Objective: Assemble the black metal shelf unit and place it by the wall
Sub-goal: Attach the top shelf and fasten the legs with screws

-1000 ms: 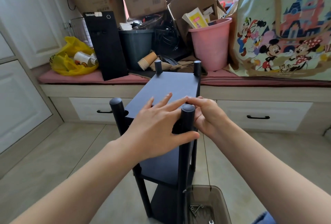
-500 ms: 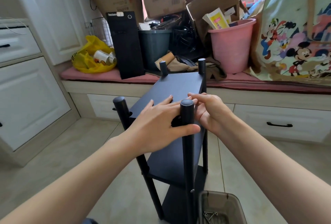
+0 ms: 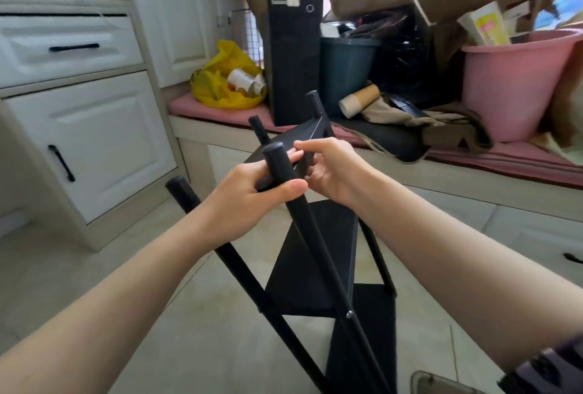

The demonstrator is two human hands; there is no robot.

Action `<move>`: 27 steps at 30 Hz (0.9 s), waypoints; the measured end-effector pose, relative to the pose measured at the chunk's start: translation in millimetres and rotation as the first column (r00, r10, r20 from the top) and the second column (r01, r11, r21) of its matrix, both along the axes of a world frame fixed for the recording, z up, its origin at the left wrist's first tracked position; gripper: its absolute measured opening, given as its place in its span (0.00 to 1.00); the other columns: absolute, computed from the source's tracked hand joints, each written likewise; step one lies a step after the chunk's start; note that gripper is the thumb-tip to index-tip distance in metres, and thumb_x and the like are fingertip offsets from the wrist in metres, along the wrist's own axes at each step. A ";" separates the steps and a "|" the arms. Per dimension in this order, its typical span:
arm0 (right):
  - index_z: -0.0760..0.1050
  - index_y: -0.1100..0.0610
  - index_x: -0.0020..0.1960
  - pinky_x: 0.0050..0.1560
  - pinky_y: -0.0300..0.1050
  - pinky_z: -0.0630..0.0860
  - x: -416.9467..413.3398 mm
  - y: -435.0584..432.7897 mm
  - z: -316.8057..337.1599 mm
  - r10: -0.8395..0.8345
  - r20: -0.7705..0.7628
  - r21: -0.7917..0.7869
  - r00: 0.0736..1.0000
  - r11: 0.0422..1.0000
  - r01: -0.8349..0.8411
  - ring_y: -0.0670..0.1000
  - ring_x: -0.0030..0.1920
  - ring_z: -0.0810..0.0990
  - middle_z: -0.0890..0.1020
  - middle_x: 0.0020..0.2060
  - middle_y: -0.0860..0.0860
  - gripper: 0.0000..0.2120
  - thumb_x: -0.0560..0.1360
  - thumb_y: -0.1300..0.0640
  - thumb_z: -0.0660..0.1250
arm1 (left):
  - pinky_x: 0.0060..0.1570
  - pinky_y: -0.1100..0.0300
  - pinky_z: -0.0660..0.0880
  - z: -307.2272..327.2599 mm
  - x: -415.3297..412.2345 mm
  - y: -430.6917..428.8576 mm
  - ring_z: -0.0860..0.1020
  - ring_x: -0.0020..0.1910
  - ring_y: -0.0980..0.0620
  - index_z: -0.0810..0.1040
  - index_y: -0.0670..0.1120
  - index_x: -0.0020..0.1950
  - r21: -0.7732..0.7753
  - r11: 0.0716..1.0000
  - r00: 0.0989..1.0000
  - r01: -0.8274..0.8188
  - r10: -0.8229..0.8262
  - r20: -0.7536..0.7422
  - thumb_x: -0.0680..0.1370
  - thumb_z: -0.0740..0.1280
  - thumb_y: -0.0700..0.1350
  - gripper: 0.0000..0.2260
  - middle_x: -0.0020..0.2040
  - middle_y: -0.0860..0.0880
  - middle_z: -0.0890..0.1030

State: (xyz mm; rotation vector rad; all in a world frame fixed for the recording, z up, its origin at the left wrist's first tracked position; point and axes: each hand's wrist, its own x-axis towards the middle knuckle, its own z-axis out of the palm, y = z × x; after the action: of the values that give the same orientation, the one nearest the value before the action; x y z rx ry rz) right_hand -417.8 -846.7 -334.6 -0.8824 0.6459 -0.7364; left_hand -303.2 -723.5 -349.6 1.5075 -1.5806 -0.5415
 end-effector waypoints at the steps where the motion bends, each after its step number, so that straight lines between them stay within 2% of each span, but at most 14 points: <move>1: 0.69 0.64 0.51 0.40 0.53 0.82 14.8 1.7 -1.8 0.025 -0.034 -0.016 0.999 1.000 -0.026 0.57 0.43 0.84 0.80 0.48 0.63 0.08 0.76 0.70 0.66 | 0.51 0.83 0.67 -5.0 12.1 3.2 0.72 0.55 0.81 0.70 0.59 0.71 -0.003 0.999 0.999 -0.036 0.036 -0.024 0.79 0.68 0.50 0.21 0.57 0.71 0.74; 3: 0.68 0.63 0.53 0.40 0.53 0.83 44.9 5.5 -9.9 0.076 -0.090 -0.030 0.993 0.996 -0.079 0.58 0.46 0.84 0.80 0.53 0.63 0.10 0.76 0.70 0.67 | 0.49 0.82 0.68 -18.3 34.8 12.7 0.74 0.54 0.79 0.69 0.61 0.68 0.003 0.995 0.991 -0.102 0.102 -0.084 0.78 0.67 0.52 0.19 0.55 0.70 0.77; 6: 0.68 0.64 0.59 0.41 0.55 0.83 85.5 13.7 -32.5 0.112 -0.154 -0.007 0.982 0.993 -0.114 0.59 0.45 0.85 0.81 0.50 0.63 0.14 0.76 0.70 0.67 | 0.50 0.80 0.70 -46.3 61.1 28.6 0.77 0.52 0.74 0.69 0.61 0.68 -0.007 0.983 0.969 -0.182 0.178 -0.169 0.74 0.65 0.56 0.22 0.47 0.69 0.82; 7: 0.68 0.65 0.60 0.42 0.55 0.83 97.1 16.6 -41.8 0.125 -0.180 -0.007 0.976 0.992 -0.128 0.59 0.45 0.85 0.81 0.49 0.63 0.14 0.76 0.69 0.67 | 0.51 0.79 0.70 -57.9 67.8 33.3 0.78 0.53 0.72 0.70 0.61 0.67 -0.011 0.979 0.961 -0.202 0.196 -0.196 0.74 0.65 0.57 0.21 0.48 0.69 0.83; 11: 0.67 0.65 0.65 0.40 0.52 0.84 128.9 28.0 -91.4 0.185 -0.322 0.010 0.929 0.981 -0.192 0.58 0.43 0.86 0.80 0.49 0.61 0.19 0.76 0.68 0.68 | 0.62 0.77 0.67 -119.1 86.1 49.4 0.73 0.66 0.68 0.70 0.57 0.74 0.059 0.967 0.910 -0.246 0.252 -0.331 0.74 0.66 0.57 0.28 0.65 0.63 0.79; 13: 0.65 0.62 0.66 0.40 0.52 0.84 136.4 34.0 -119.2 0.209 -0.392 0.029 0.896 0.976 -0.215 0.58 0.47 0.84 0.78 0.55 0.61 0.21 0.76 0.68 0.68 | 0.65 0.74 0.68 -155.5 88.9 57.2 0.73 0.67 0.68 0.70 0.59 0.74 0.100 0.963 0.881 -0.249 0.268 -0.389 0.77 0.69 0.57 0.26 0.65 0.65 0.79; 15: 0.63 0.59 0.64 0.45 0.54 0.83 140.3 40.7 -144.7 0.249 -0.446 0.064 0.860 0.967 -0.246 0.61 0.55 0.81 0.74 0.59 0.60 0.21 0.76 0.68 0.68 | 0.62 0.76 0.68 -190.8 87.1 65.5 0.71 0.68 0.68 0.69 0.60 0.74 0.155 0.958 0.839 -0.242 0.287 -0.463 0.77 0.70 0.56 0.26 0.66 0.68 0.77; 17: 0.62 0.56 0.61 0.46 0.54 0.82 142.6 47.5 -167.4 0.282 -0.489 0.090 0.825 0.957 -0.274 0.62 0.58 0.79 0.74 0.54 0.58 0.20 0.77 0.68 0.68 | 0.61 0.77 0.66 -222.0 83.9 73.6 0.70 0.70 0.68 0.67 0.59 0.76 0.192 0.949 0.798 -0.250 0.314 -0.515 0.77 0.70 0.57 0.29 0.68 0.68 0.75; 19: 0.63 0.57 0.61 0.45 0.52 0.81 145.4 54.2 -188.3 0.313 -0.531 0.097 0.787 0.945 -0.311 0.61 0.56 0.79 0.73 0.47 0.55 0.19 0.77 0.68 0.68 | 0.61 0.77 0.66 -249.0 81.0 82.2 0.70 0.70 0.69 0.66 0.59 0.76 0.227 0.939 0.760 -0.258 0.342 -0.553 0.76 0.70 0.56 0.29 0.67 0.69 0.75; 21: 0.64 0.59 0.67 0.43 0.50 0.80 148.1 61.9 -207.8 0.330 -0.580 0.088 0.745 0.934 -0.345 0.58 0.52 0.80 0.73 0.44 0.53 0.22 0.77 0.67 0.68 | 0.60 0.78 0.66 -269.1 77.4 92.1 0.70 0.69 0.70 0.65 0.58 0.76 0.257 0.927 0.723 -0.275 0.375 -0.579 0.74 0.68 0.55 0.31 0.66 0.71 0.75; 24: 0.59 0.61 0.74 0.39 0.49 0.80 152.8 72.5 -235.1 0.344 -0.629 0.090 0.697 0.923 -0.374 0.56 0.48 0.79 0.72 0.45 0.52 0.29 0.77 0.68 0.68 | 0.59 0.78 0.67 -296.2 73.4 107.4 0.70 0.68 0.70 0.65 0.59 0.76 0.316 0.905 0.687 -0.285 0.422 -0.591 0.73 0.68 0.56 0.32 0.68 0.67 0.75; 27: 0.55 0.61 0.75 0.37 0.47 0.81 156.0 79.9 -258.4 0.379 -0.645 0.118 0.663 0.907 -0.404 0.55 0.47 0.79 0.72 0.48 0.52 0.32 0.77 0.68 0.68 | 0.56 0.79 0.67 -317.0 71.7 120.3 0.70 0.67 0.71 0.64 0.63 0.74 0.371 0.883 0.659 -0.287 0.464 -0.593 0.72 0.68 0.57 0.30 0.68 0.66 0.74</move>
State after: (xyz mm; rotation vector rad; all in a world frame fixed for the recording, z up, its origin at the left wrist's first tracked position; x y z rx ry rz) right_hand -261.8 -766.7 -593.1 -1.2830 1.0227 -0.0092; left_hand -231.5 -603.2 -666.6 1.5227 -0.6192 -0.9330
